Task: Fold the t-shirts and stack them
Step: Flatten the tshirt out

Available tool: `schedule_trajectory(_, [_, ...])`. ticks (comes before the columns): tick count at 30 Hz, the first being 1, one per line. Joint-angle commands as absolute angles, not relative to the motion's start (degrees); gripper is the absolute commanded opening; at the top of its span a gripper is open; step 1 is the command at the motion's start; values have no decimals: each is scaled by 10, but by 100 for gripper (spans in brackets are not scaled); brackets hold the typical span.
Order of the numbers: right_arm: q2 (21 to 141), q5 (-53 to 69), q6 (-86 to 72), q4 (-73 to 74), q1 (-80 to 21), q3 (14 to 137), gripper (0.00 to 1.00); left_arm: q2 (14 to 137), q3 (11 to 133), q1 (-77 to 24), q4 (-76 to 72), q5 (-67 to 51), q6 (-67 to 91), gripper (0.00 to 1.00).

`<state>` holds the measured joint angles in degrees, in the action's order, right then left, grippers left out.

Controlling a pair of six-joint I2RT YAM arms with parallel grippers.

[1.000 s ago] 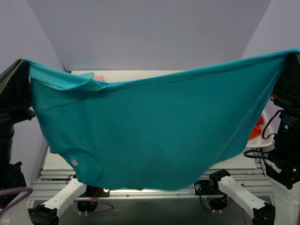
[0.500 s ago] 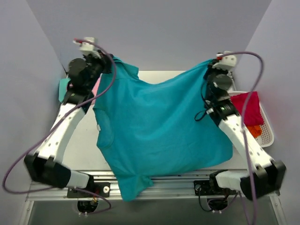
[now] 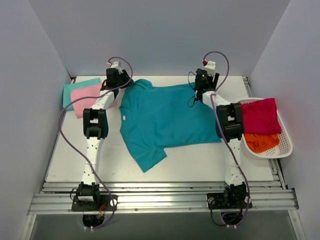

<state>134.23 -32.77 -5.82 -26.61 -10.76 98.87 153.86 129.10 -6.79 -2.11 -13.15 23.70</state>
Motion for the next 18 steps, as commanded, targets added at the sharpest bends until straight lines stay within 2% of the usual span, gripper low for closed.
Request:
schedule_trajectory(1, [1376, -367, -76, -237, -90, 1148, 100, 1606, 1581, -58, 34, -158, 274, 55])
schedule_trajectory(2, [1400, -375, -76, -227, -85, 1209, 100, 1625, 1608, -56, 25, -154, 281, 94])
schedule_trajectory(5, [1404, -392, -78, -204, -84, 1254, 100, 1595, 1563, -51, -67, -130, 289, 94])
schedule_trajectory(10, [1271, -408, -69, -363, -98, 1056, 100, 1445, 1408, -51, -169, -76, 271, 94])
schedule_trajectory(14, [1174, -436, -61, -401, -110, 944, 100, 1316, 1268, -52, -208, -47, 263, 94])
schedule_trajectory(17, [1088, -461, -68, -384, -121, 871, 100, 1157, 1098, -54, -251, -33, 277, 94])
schedule_trajectory(18, [1071, -468, -78, -381, -125, 848, 100, 1125, 993, -56, -288, -28, 281, 94])
